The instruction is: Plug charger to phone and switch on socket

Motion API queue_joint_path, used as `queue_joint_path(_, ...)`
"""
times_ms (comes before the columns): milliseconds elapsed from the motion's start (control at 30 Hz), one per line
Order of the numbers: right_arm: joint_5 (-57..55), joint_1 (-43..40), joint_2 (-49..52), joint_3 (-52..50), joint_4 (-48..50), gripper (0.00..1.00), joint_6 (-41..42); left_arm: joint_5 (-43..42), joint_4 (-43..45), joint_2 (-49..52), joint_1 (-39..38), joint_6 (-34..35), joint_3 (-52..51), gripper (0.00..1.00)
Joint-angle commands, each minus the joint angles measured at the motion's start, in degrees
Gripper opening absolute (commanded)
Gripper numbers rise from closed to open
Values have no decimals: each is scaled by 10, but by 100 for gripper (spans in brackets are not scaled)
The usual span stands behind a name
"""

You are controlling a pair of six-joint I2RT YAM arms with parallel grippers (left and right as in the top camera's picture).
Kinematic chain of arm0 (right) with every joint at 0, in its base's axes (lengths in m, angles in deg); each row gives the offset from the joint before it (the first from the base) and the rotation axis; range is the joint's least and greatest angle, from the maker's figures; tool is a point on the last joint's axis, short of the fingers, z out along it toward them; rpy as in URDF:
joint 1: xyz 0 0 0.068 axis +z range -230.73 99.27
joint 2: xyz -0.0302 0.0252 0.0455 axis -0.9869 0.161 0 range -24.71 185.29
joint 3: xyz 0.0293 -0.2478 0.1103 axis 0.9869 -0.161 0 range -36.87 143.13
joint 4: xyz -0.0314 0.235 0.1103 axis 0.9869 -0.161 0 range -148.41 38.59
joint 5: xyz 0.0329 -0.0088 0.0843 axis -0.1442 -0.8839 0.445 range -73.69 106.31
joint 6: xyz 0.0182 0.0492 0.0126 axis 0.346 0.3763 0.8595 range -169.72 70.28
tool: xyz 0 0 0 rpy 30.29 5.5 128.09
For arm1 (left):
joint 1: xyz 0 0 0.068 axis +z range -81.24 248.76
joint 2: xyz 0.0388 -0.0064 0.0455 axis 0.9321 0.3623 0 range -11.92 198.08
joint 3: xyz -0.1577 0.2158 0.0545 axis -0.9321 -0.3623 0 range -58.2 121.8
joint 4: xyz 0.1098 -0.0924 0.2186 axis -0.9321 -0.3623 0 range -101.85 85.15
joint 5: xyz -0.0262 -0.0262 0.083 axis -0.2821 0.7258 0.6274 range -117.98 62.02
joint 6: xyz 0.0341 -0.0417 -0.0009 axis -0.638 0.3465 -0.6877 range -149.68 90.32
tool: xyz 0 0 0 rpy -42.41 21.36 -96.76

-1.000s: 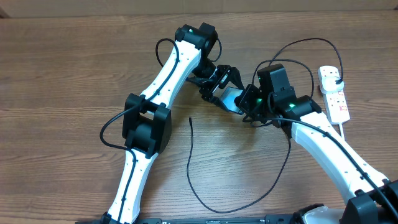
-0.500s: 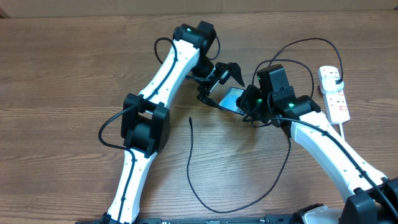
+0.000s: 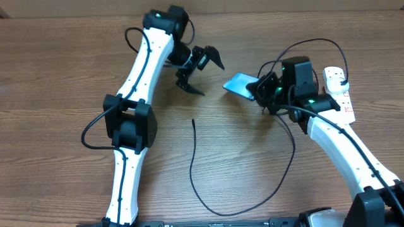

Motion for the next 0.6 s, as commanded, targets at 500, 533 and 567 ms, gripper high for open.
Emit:
queue_joint_path(500,182,-1,-5,6,169,4,423,43,17,-87,10,14,79,100)
queue_joint_path(533,188,-1,-5,6,174,4,441,43,17,-87,10,16,79,100)
queue_joint_path(567,200,-1,-5,6,183,4,464,42,17,-87,9,17,79,100)
